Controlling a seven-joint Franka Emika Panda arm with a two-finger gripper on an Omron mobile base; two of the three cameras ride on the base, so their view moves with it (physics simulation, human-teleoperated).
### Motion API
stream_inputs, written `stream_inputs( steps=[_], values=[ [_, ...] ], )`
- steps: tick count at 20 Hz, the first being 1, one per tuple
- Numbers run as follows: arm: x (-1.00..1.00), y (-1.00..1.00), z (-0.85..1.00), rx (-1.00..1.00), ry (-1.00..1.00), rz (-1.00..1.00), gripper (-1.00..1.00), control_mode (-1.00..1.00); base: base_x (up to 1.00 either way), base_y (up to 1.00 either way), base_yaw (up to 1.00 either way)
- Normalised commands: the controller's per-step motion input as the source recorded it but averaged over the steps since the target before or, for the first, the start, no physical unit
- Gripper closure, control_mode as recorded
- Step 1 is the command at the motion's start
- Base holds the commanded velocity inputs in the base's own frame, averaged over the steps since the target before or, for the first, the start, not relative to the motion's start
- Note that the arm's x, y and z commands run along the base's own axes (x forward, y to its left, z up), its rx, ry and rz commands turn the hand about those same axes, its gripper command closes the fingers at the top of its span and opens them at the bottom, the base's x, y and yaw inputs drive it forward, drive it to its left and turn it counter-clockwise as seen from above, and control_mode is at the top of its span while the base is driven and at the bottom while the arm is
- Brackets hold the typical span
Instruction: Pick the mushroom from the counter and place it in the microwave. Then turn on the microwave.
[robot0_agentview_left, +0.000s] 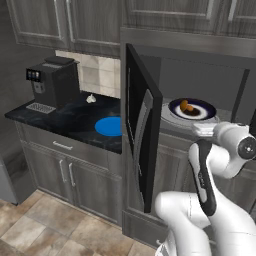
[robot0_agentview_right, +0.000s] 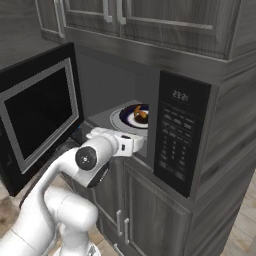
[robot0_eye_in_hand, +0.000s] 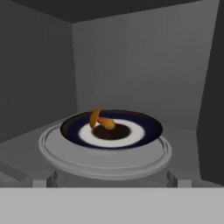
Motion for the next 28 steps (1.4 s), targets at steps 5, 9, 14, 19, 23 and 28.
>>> stream_inputs(
  steps=[5, 9, 14, 19, 23, 28],
  values=[
    [-0.71, 0.15, 0.09, -0.03, -0.1, 0.0, -1.0, -1.0, 0.0, 0.0, 0.0],
    [-0.56, 0.16, 0.23, -0.01, -0.12, 0.0, -1.0, -1.0, 0.0, 0.0, 0.0],
    [-0.55, 0.21, 0.26, -0.01, -0.11, 0.0, -1.0, -1.0, 0.0, 0.0, 0.0],
    [-0.54, 0.35, 0.23, -0.03, -0.13, 0.0, -1.0, -1.0, 0.0, 0.0, 0.0],
    [-0.53, 0.42, 0.17, -0.04, -0.15, 0.0, -1.0, -1.0, 0.0, 0.0, 0.0],
    [-0.36, 0.42, 0.03, -0.05, -0.16, 0.0, -1.0, -1.0, 0.0, 0.0, 0.0]
  ],
)
